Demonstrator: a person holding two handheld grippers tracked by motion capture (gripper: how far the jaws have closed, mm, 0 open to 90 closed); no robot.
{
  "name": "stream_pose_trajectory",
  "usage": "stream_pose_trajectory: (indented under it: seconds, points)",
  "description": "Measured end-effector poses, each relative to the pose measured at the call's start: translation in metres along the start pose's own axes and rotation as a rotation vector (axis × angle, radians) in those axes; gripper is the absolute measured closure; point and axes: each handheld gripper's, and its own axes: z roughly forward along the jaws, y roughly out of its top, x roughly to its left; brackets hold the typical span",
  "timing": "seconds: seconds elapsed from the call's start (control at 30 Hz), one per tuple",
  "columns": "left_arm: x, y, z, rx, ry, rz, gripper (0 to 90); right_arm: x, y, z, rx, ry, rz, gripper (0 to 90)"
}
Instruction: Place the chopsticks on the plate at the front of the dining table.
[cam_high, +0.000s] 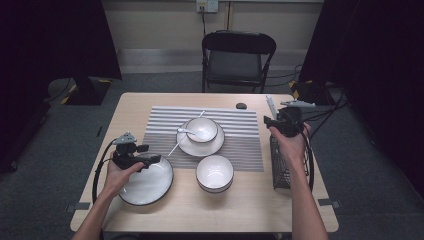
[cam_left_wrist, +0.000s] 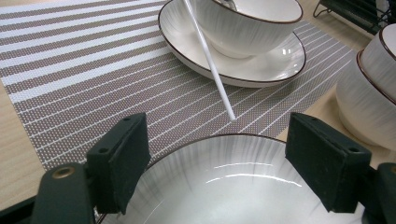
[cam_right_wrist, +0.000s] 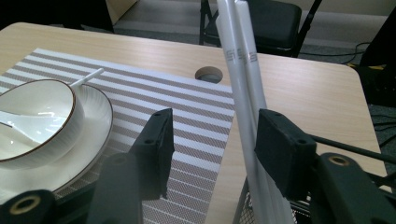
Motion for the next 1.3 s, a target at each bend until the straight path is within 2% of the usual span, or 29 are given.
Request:
stream_pose_trajectory:
  seconds: [0.17,0.2,0.23,0.3,0.37,0.47,0.5,0.57,0.67,0.73,0.8,0.87,0.97,1.07,1.3]
  points:
    - [0.0,0.0,0.0,-0.007,0.0,0.002,21.5,-0.001,-0.001,0.0,0.01,-0.012,-0.003,52.3]
    - [0.0,0.0,0.0,-0.006,0.0,-0.003,21.5,-0.002,-0.001,-0.001,0.01,-0.019,-0.013,58.2]
    - [0.0,0.0,0.0,-0.006,0.0,-0.003,21.5,-0.002,-0.002,-0.003,0.009,-0.018,-0.01,59.2]
    - [0.0,0.0,0.0,-0.003,0.0,-0.002,21.7,-0.003,-0.002,-0.003,0.007,-0.012,-0.008,60.7]
    - [0.0,0.0,0.0,-0.003,-0.003,-0.004,21.9,-0.005,-0.004,-0.004,0.012,0.029,0.006,65.8]
    - [-0.001,0.0,0.0,-0.006,0.0,-0.001,21.9,-0.005,-0.004,-0.004,0.014,0.012,0.008,64.8]
    - [-0.001,0.0,0.0,-0.007,0.0,-0.001,21.9,-0.007,-0.004,-0.006,-0.009,-0.022,0.015,62.8]
    - [0.0,0.001,0.0,-0.004,-0.003,-0.001,21.9,-0.009,-0.004,-0.007,-0.02,-0.014,0.033,61.7]
    - [0.0,0.001,0.001,0.002,-0.002,0.005,21.9,-0.012,-0.004,-0.002,0.015,-0.01,0.032,59.8]
    - [0.0,0.001,0.001,0.0,-0.002,0.001,22.0,-0.011,-0.004,-0.001,0.017,-0.001,0.033,60.3]
    - [0.0,0.001,0.001,0.001,-0.002,0.0,22.0,-0.008,-0.002,0.001,0.046,-0.008,0.004,58.8]
    - [0.0,0.001,0.001,0.002,-0.002,0.002,22.0,-0.007,-0.001,0.003,0.066,-0.015,0.002,58.4]
    - [0.0,0.001,0.001,-0.002,-0.001,-0.002,22.0,-0.007,0.0,0.003,0.072,-0.018,0.004,58.4]
    - [0.0,0.001,0.001,-0.001,-0.003,-0.001,22.0,-0.007,-0.001,0.002,0.064,-0.008,-0.01,67.1]
    - [0.0,0.001,0.0,-0.003,-0.002,-0.007,22.0,-0.002,-0.003,0.001,0.051,-0.011,-0.04,72.2]
